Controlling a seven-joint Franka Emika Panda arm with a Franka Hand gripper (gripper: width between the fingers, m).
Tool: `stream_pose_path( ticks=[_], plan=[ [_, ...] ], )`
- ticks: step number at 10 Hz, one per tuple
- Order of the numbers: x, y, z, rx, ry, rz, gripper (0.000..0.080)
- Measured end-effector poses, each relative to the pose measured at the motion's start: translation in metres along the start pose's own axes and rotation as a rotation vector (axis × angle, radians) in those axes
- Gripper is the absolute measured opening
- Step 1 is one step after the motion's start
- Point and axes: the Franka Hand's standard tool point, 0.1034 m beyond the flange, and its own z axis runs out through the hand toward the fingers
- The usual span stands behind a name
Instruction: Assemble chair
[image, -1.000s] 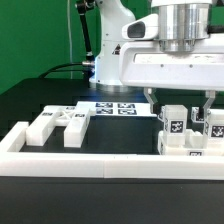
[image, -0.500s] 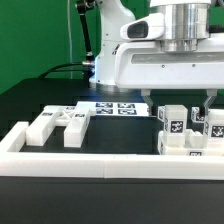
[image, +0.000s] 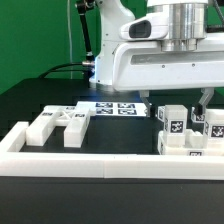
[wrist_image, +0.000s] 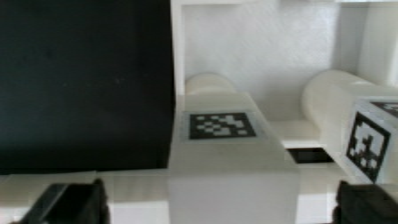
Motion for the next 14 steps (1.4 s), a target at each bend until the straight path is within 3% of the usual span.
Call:
stream_pose_path(
  ticks=[1,2,3,6,14],
  plan=[
    [0.0,0.0001,0.0,0.0,0.0,0.0,0.0516],
    [0.0,0.0,0.0,0.001,0.0,0.018,0.0377],
    [0.0,0.0001,0.0,0.001,0.0,0.034,0.0289],
    [0.0,0.0,0.0001,0.001,0.0,0.123,0.0289],
    [-0.0017,0.0017,0.0012,0.002,0.017,0.91,0.0291]
  ],
)
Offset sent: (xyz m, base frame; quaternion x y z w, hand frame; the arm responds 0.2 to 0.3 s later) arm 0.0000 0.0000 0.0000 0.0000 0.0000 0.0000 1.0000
